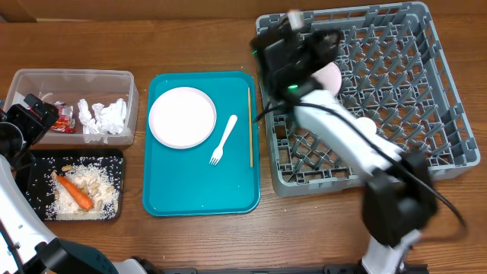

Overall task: Sort waste into correct bins and load items into the dishwasher rack
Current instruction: 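Move the right gripper back to the white plate on the teal tray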

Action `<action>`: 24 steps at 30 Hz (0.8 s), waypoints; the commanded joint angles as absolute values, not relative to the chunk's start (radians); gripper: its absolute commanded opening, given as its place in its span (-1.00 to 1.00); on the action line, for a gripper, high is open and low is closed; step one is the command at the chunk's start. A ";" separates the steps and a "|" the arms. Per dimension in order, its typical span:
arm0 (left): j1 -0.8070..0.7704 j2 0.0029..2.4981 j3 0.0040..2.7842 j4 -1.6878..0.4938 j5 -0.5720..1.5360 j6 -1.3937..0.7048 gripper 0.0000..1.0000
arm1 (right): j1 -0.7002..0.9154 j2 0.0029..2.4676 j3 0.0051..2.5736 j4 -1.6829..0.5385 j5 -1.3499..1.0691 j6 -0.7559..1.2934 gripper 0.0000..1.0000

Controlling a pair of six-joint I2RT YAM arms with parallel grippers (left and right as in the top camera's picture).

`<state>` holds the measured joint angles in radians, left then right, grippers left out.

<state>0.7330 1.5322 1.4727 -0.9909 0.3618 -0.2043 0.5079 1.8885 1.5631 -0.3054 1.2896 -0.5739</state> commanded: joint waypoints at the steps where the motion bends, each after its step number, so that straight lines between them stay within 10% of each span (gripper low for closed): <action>1: 0.733 1.533 1.496 -0.990 0.355 -0.210 1.00 | 0.453 1.666 1.573 -0.455 1.076 -0.344 0.05; 9: 0.733 1.533 1.496 -0.990 0.355 -0.210 1.00 | 0.197 1.501 1.577 -0.796 0.007 0.103 -0.10; 24: 0.733 1.533 1.496 -0.990 0.355 -0.210 1.00 | 0.223 1.730 1.571 -0.979 -0.346 0.195 -0.34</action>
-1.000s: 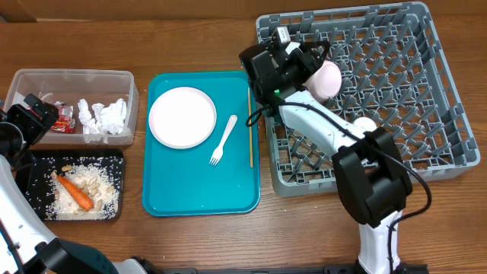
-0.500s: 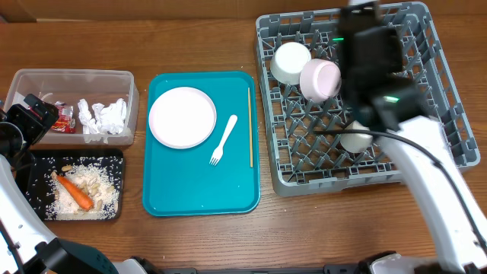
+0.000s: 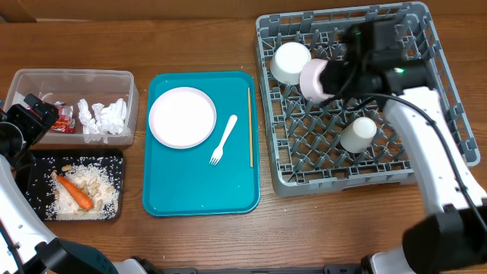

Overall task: Sort waste into correct bins and load items into the dishwasher rack
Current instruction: 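Move the right gripper back to the white plate on the teal tray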

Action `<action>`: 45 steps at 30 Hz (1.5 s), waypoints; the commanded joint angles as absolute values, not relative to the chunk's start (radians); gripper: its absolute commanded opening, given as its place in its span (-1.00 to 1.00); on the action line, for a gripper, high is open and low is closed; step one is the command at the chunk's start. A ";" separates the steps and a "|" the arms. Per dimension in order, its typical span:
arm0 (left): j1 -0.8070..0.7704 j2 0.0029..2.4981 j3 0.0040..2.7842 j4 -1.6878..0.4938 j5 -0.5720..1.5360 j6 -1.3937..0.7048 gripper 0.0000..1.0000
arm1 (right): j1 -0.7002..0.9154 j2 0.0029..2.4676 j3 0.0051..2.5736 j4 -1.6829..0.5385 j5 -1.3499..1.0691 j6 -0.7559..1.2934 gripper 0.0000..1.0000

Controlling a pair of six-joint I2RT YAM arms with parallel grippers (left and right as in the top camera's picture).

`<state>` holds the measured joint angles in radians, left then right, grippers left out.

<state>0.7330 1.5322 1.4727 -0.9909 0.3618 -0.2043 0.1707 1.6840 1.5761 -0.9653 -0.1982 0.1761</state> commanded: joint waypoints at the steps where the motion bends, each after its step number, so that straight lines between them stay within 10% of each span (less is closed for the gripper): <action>1: 0.733 1.533 1.496 -0.990 0.355 -0.210 1.00 | 0.243 1.745 1.571 -0.983 -0.347 0.195 -0.34; 19: 0.733 1.533 1.496 -0.990 0.355 -0.210 1.00 | 0.707 1.941 1.571 -0.708 -0.043 0.312 -0.33; 45: 0.733 1.533 1.496 -0.990 0.355 -0.210 1.00 | 0.752 2.174 1.571 -0.408 0.051 0.378 -0.33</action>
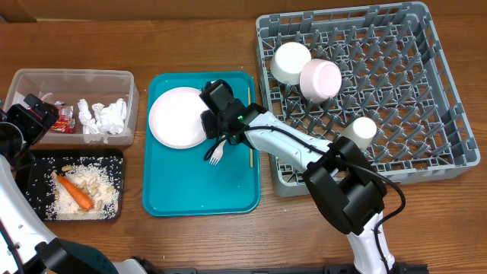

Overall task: Sort waste into correct bins and load items into the dishwasher rack
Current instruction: 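Move the right gripper back to the white plate on the teal tray, then grasp the white plate's rim with the right gripper and tilt it up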

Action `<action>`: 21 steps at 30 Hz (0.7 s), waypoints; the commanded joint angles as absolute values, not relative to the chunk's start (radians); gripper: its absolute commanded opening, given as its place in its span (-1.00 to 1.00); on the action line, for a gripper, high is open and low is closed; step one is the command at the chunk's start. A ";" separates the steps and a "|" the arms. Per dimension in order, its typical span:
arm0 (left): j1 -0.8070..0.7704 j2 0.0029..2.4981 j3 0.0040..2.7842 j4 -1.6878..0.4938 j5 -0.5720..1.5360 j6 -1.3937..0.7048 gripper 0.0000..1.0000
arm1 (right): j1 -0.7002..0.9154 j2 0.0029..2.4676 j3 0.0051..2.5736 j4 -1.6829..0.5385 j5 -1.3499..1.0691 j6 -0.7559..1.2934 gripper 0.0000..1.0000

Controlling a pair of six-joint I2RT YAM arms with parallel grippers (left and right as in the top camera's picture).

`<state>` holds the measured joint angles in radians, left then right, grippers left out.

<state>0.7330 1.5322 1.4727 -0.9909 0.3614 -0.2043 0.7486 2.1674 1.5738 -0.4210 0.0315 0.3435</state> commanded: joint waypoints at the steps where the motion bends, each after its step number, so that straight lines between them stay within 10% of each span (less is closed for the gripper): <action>1: 0.733 1.533 1.496 -0.990 0.355 -0.210 1.00 | 0.752 2.175 1.571 -0.405 0.063 0.394 -0.33; 21: 0.733 1.533 1.496 -0.990 0.355 -0.210 1.00 | 0.752 2.256 1.571 -0.348 0.089 0.420 -0.47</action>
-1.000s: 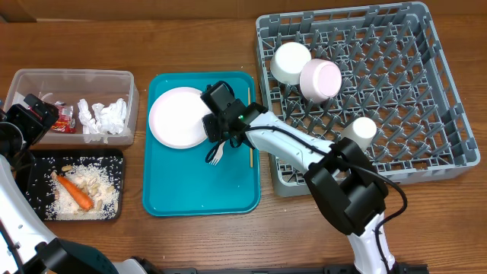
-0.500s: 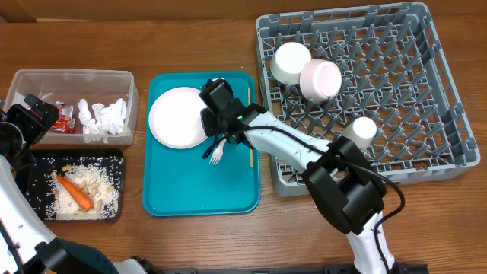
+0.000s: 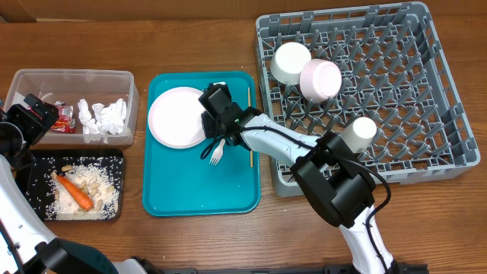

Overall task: Sort waste into correct bins and load items into the dishwasher rack
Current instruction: 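Grasp the white plate's rim with the right gripper and tilt it up, then carry the white plate to the rack's back-right and stand it upright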

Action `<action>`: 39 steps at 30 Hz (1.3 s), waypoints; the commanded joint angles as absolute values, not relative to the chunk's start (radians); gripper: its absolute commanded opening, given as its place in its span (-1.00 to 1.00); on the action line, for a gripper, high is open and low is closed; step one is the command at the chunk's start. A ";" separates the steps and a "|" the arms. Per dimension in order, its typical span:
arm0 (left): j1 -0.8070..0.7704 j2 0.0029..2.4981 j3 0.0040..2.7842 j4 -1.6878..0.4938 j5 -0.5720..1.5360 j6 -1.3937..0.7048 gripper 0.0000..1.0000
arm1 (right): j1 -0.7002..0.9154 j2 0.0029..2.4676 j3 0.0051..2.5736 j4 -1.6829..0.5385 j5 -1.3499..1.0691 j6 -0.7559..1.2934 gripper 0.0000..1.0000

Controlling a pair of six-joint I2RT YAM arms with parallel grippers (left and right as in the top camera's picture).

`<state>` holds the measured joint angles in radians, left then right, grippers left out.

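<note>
On the teal tray [image 3: 198, 190] lie a white plate [image 3: 173, 116], a white plastic fork [image 3: 218, 154] and a thin wooden stick [image 3: 250, 141]. My right gripper [image 3: 214, 125] is low over the plate's right rim and the fork's handle; its body hides the fingers. The grey dishwasher rack [image 3: 426, 144] holds a white cup [image 3: 289, 62], a pink bowl [image 3: 320, 78] and another white cup [image 3: 358, 133]. My left gripper [image 3: 32, 116] rests at the far left beside the bins, and its jaws cannot be made out.
A clear bin [image 3: 72, 78] with crumpled paper and wrappers stands at the back left. In front of it a black tray [image 3: 114, 156] holds rice and a carrot. The right arm stretches from the rack's front corner across the tray.
My right gripper sits a little further left and closer onto the plate's rim. The plate has shifted slightly left. The fork's handle is more covered. The left arm has not moved.
My right gripper was at the rack's back left with the pink bowl. Then the bowl lay in the rack beside the white cup, with the gripper still at it. Later the gripper was over the tray at the plate's right rim, where it stays.
</note>
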<state>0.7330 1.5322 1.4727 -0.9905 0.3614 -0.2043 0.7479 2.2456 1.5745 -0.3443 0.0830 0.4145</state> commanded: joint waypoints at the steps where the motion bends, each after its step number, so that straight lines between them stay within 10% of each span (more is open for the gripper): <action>1: 0.733 1.533 1.496 -0.990 0.355 -0.210 1.00 | 0.752 2.256 1.571 -0.348 0.089 0.420 -0.53; 5: 0.733 1.533 1.496 -0.990 0.355 -0.210 1.00 | 0.752 2.254 1.581 -0.339 0.089 0.420 -0.92; 26: 0.733 1.533 1.496 -0.990 0.355 -0.210 1.00 | 0.718 1.745 1.666 -0.577 0.527 0.120 -0.92; 39: 0.733 1.533 1.496 -0.990 0.355 -0.210 1.00 | 0.392 1.644 1.660 -0.741 0.997 -0.087 -0.92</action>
